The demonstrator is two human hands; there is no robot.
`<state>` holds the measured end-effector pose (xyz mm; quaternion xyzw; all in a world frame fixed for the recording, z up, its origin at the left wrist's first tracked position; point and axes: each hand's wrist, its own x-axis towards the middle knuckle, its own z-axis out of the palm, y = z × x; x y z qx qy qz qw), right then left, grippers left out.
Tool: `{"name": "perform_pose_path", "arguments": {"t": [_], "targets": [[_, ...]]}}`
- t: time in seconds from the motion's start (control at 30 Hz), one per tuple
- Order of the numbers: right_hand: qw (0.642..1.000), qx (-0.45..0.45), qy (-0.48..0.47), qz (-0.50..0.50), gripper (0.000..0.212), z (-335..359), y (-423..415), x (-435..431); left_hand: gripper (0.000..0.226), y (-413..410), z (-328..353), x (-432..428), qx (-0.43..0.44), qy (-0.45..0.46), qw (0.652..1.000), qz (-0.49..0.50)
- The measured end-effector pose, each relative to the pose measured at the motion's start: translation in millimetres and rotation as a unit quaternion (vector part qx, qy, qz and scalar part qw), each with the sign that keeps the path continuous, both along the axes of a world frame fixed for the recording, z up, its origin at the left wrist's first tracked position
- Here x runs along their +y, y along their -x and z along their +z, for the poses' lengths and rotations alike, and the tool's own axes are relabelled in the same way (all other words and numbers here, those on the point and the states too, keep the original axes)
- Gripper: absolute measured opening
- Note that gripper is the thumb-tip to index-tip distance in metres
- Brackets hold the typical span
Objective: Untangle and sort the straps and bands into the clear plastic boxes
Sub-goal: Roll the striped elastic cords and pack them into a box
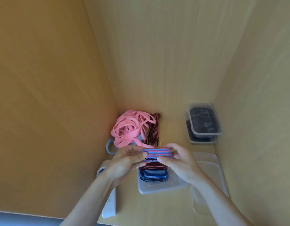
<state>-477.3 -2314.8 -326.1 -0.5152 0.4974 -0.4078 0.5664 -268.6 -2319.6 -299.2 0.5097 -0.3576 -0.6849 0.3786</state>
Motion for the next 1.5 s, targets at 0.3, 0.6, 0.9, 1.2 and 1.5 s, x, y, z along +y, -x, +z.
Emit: {"name": "perform_pose_path", "arguments": {"t": [0.3,0.6,0.9,1.2,1.5], "targets": [[0.954,0.257,0.127,0.091,0.044,-22,11,20,0.027,-6,-16,31,-0.012,-0.045,0.999,0.018],[0.949,0.279,0.085,0.115,0.029,-25,18,28,0.019,3,-25,42,-0.113,-0.017,0.993,0.040],[0.941,0.294,0.096,0.141,0.033,-29,21,30,0.019,5,-31,49,-0.157,-0.002,0.986,0.047],[0.933,0.318,0.098,0.137,0.031,-27,19,35,0.016,6,-31,53,-0.211,0.002,0.977,0.043],[0.903,0.360,0.157,0.173,0.024,-38,23,32,0.015,8,-30,50,-0.282,0.018,0.959,0.001]]}}
